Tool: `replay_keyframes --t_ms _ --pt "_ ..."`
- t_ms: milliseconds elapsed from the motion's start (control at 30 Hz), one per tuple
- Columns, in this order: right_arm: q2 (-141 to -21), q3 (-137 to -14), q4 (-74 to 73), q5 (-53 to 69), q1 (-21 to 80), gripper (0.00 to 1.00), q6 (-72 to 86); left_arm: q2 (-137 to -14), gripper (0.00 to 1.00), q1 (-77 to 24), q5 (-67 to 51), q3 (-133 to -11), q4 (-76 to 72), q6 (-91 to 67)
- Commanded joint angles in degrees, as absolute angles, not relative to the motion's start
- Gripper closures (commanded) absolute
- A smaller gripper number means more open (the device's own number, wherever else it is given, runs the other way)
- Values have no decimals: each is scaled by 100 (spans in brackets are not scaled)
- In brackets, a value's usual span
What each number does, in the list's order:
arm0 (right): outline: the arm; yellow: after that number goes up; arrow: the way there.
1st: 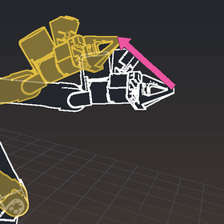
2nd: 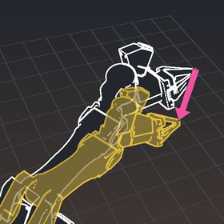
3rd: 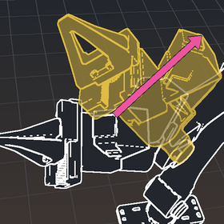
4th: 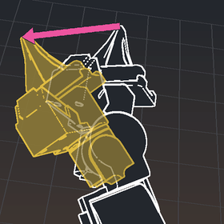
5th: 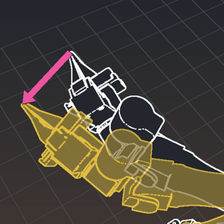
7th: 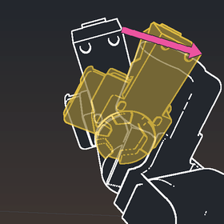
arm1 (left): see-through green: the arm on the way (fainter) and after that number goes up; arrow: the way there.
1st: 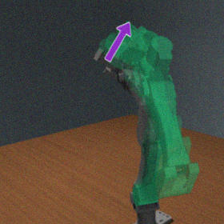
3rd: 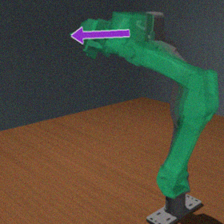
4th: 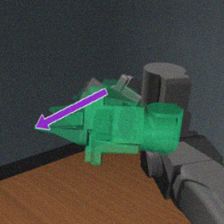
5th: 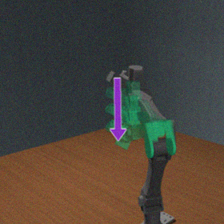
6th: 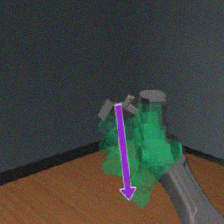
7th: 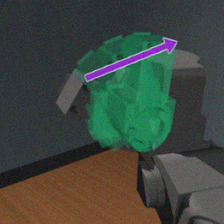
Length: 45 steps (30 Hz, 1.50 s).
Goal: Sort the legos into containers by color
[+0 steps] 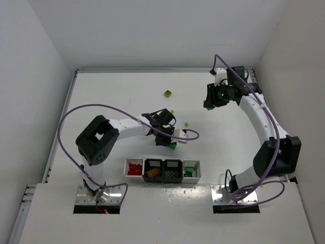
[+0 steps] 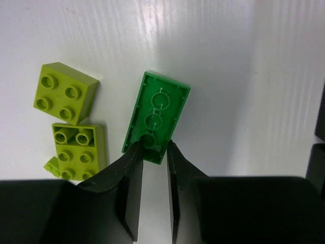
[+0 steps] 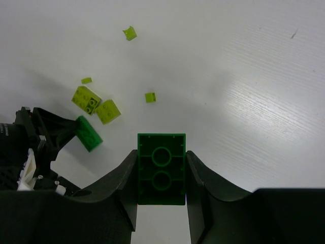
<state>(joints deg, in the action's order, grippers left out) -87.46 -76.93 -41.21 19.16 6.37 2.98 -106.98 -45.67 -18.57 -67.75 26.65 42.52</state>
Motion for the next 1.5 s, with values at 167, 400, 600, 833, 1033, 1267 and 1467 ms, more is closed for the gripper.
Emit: replay_keyframes --t_ms 167,400,600,833,1033,1267,1467 --pt "-8534 -7708 -4061 2153 606 100 272 -9950 82 -4728 -1898 -6486 3006 3885" --pt "-8586 -7708 -4061 2258 606 100 325 -9773 53 -4729 -1723 -6776 3199 3823" --pt "-8640 -7761 -4061 2259 554 100 325 -9835 14 -4729 -1723 -6882 3199 3771" --pt "-8692 -7761 -4113 2259 554 100 325 -10116 17 -4729 -1775 -6987 3085 3718" --pt "-8692 -7761 -4113 2259 554 100 272 -10370 23 -4729 -1775 -7048 3085 3718" --pt "-8745 -7761 -4113 2206 554 100 272 -10634 24 -4676 -1775 -7049 3085 3656" --pt "-8798 -7761 -4113 2206 554 100 272 -10907 27 -4676 -1775 -7154 2971 3587"
